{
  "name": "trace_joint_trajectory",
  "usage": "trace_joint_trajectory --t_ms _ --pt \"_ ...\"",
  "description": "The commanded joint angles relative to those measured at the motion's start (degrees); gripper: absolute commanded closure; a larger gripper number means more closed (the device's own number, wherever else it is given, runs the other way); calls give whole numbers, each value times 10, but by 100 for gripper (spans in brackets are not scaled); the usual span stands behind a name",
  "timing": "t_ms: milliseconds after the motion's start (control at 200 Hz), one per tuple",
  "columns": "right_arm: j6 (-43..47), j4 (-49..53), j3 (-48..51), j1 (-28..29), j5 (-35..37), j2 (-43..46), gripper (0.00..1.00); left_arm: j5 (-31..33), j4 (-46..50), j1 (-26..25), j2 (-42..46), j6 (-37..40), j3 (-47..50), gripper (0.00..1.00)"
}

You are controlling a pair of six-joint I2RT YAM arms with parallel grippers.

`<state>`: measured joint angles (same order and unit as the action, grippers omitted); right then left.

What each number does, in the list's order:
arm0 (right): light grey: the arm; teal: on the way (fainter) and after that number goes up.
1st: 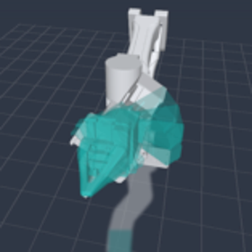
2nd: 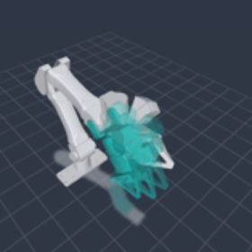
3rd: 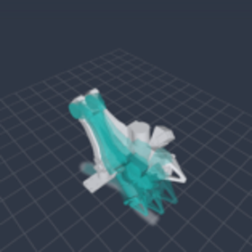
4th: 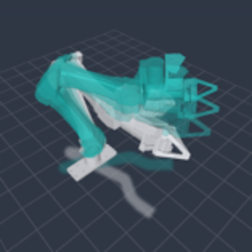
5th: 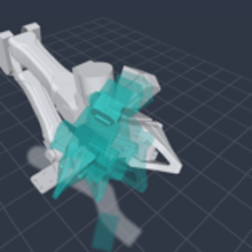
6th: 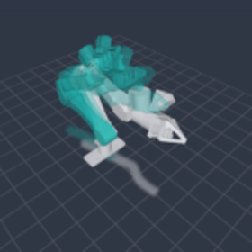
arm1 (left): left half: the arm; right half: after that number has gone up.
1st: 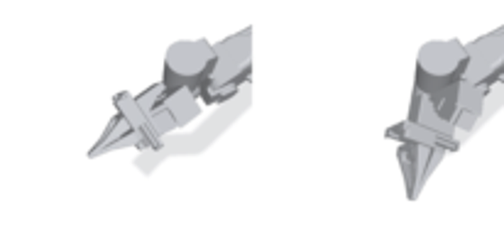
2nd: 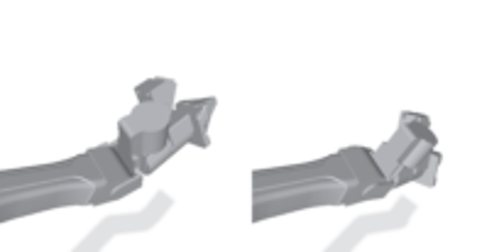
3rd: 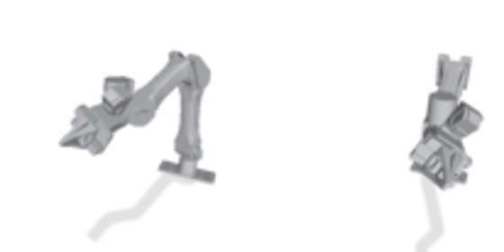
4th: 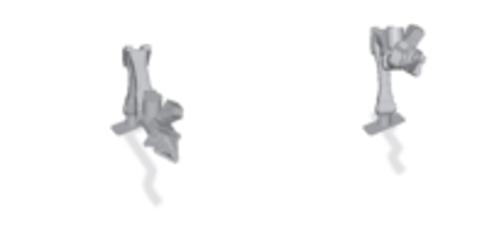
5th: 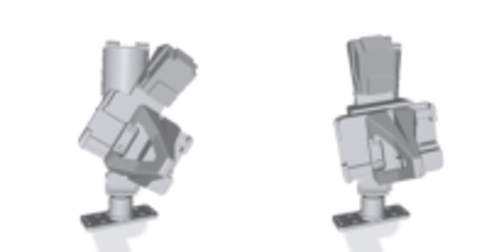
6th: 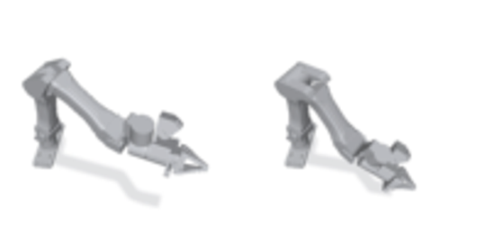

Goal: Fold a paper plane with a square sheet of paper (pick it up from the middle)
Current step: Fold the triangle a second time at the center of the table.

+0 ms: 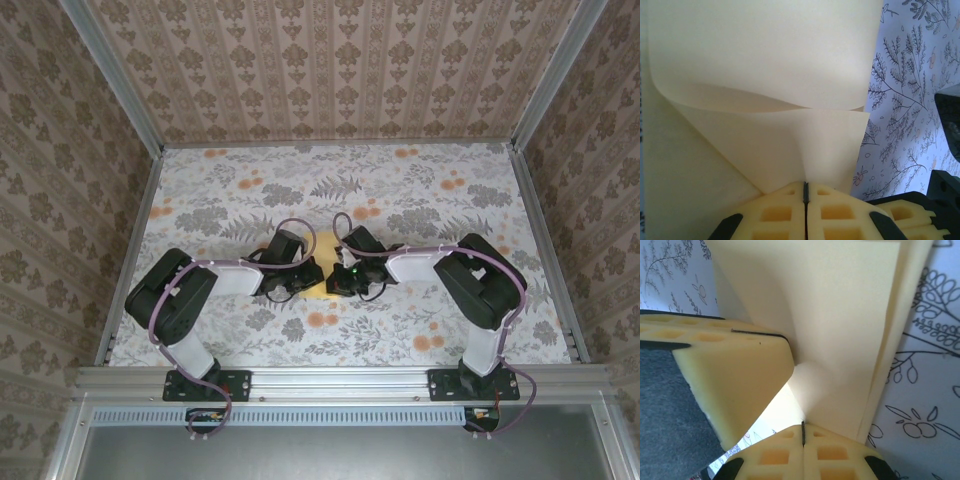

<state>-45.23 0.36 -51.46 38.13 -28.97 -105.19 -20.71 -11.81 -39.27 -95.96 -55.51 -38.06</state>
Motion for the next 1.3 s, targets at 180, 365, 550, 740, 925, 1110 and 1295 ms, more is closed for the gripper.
trace_joint_trajectory --t_ms 180,365,550,740,925,1110,1295 --pt "-38 -7 113 -15 -15 46 100 21 75 5 -28 9 4 93" --pt "-52 -17 111 -15 -5 111 100 21 80 5 -31 11 4 93" --pt "-30 -2 47 -15 -4 75 100 18 79 5 -31 12 2 93" --pt "-9 18 14 -21 7 29 100 15 79 5 -31 13 -1 93" --pt "5 46 12 -23 13 3 100 15 81 5 -29 18 -8 93" --pt "24 90 33 -25 41 4 100 12 126 35 -21 79 -40 91" --pt "31 108 48 -25 55 2 100 -8 149 96 -27 154 -48 90"
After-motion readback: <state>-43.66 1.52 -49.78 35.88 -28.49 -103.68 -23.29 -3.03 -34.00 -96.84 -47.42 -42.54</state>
